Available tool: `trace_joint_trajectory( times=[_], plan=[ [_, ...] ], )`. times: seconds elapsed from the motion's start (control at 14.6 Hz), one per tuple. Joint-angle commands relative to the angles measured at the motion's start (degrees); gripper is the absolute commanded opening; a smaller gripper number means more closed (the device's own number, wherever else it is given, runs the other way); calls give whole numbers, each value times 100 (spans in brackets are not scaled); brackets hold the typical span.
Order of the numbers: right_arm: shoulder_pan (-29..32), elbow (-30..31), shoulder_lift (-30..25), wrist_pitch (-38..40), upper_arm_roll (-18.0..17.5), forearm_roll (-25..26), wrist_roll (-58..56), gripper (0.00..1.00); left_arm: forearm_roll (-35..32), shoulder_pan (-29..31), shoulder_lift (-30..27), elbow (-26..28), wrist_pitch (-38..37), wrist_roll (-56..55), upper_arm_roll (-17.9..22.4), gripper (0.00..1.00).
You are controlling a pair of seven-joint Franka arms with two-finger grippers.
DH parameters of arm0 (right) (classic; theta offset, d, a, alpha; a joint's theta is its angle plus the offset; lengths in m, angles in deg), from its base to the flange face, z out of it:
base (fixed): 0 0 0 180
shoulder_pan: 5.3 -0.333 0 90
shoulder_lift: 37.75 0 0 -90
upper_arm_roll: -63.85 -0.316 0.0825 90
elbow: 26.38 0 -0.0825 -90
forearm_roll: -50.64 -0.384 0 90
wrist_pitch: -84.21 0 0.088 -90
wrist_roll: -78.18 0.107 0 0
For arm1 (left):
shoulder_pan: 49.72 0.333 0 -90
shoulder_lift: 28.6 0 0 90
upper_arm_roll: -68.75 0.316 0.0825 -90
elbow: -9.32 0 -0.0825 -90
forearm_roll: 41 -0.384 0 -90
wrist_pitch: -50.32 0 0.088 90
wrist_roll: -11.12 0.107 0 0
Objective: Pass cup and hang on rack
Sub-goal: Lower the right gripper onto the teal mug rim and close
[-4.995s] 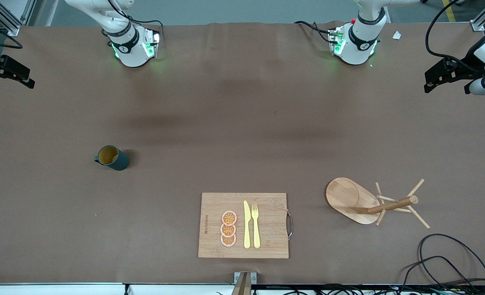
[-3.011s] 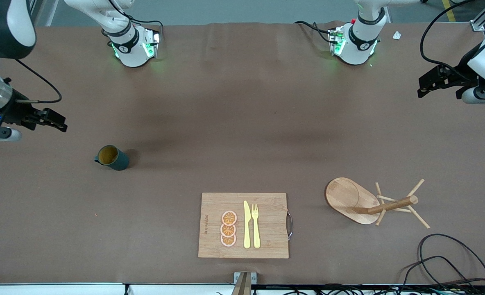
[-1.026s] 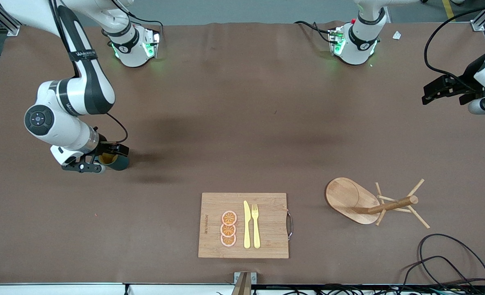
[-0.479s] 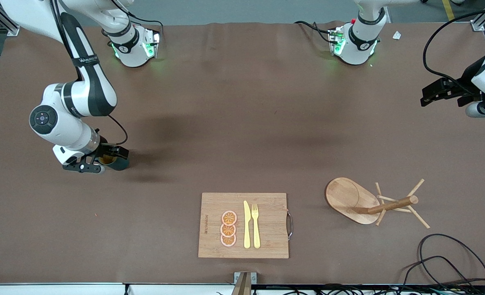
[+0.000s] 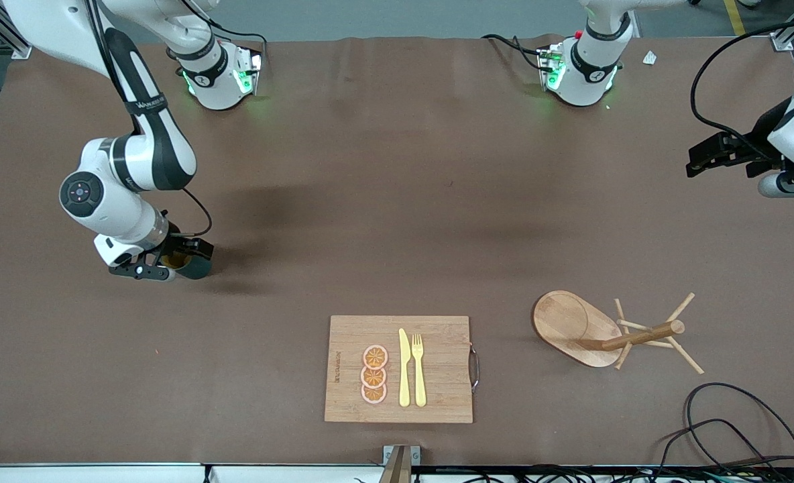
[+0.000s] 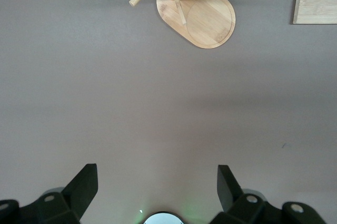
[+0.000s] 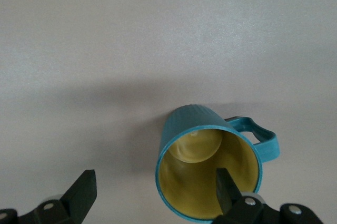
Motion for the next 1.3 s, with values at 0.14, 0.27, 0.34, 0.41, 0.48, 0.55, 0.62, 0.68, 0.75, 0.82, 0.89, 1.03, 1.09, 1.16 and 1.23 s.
trace_joint_trajectory(
  times=[0.14,0.27,0.34,0.41,0.48,0.55,0.62,0.68,0.75,0.82,0.89,1.03,1.09,1.16,1.23],
  plan=[
    [88,89,80,-227,-43,-38,53,99,37,14,24,-90,-6,-54,-12,100],
    [88,89,115,-227,-43,-38,53,95,28,57,24,-90,-6,-54,-12,100],
    [79,89,115,-218,-43,-38,61,94,37,66,24,-98,-6,-45,-12,100],
    [79,89,115,-218,-43,-38,61,91,37,75,24,-90,-6,-28,-12,100],
    [88,81,115,-218,-43,-38,61,90,37,84,15,-90,-15,-2,-12,100],
    [88,72,115,-218,-43,-38,61,87,37,93,15,-90,-15,25,-12,100],
    [88,63,115,-218,-43,-38,61,85,37,101,15,-90,-15,34,-12,100],
    [97,63,124,-218,-43,-38,53,83,46,154,15,-81,-15,34,-12,100],
    [97,54,133,-227,-43,-38,61,80,55,163,15,-90,-15,34,-12,100],
    [88,46,159,-227,-43,-38,53,76,55,163,15,-90,-15,43,-12,100],
    [97,37,168,-227,-43,-38,53,72,55,172,15,-81,-15,43,-12,100],
    [97,37,177,-235,-43,-38,53,67,55,172,24,-81,-15,51,-12,100],
    [97,37,177,-235,-43,-38,53,64,55,172,24,-72,-15,51,-12,100],
    [97,37,177,-235,-43,-38,53,60,55,172,24,-81,-15,51,-12,100],
    [97,37,177,-235,-43,-38,53,59,55,172,24,-81,-15,51,-12,100]
  ],
)
